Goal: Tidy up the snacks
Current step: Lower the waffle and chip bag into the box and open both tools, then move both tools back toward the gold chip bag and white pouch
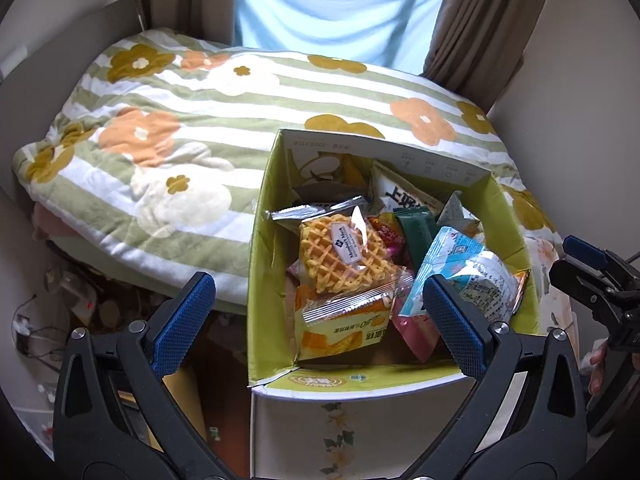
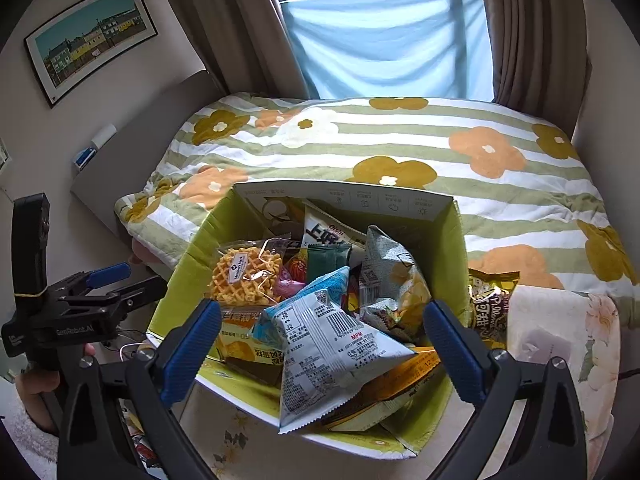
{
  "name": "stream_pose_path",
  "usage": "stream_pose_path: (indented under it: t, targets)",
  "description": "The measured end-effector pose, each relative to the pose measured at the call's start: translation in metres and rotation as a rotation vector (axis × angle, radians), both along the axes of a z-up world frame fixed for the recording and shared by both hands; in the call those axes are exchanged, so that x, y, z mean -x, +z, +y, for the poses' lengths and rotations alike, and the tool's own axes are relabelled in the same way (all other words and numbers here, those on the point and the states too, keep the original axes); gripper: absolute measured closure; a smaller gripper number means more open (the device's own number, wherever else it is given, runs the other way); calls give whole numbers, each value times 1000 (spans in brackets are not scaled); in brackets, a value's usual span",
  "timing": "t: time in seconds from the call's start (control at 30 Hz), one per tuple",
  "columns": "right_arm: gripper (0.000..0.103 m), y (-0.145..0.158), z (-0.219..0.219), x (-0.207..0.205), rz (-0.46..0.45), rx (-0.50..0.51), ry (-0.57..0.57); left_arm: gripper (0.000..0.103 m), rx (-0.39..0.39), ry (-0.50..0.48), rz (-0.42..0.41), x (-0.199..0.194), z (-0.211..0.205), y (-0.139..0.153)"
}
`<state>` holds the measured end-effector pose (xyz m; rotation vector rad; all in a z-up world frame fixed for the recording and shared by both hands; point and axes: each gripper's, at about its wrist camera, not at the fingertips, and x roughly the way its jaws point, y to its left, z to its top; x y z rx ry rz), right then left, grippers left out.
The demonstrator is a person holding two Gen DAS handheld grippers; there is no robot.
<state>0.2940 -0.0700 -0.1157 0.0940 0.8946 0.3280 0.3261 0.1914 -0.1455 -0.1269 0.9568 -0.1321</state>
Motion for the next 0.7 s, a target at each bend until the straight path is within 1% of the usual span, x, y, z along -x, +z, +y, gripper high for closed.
stream_pose_path:
  t: [0.2,0.33,0.4,0.53,0.7]
  targets:
    - [2,13,-14,14,-26,36,-43,0,6,-30,-51,1,-7,17]
    - [2,27,-33,25,-63,71,-84,0,56,-63,-45,3,-21,23]
    - [2,35,-49,31,-79,74,-110,0,73,-79,-39,4,-32,24]
    - [2,46,-83,39,-101,78,-148,0,60,-97,-54,11,-59,30]
    - [2,50,-132,46,-119,103,-160,0,59,-94,-67,22,-103,38]
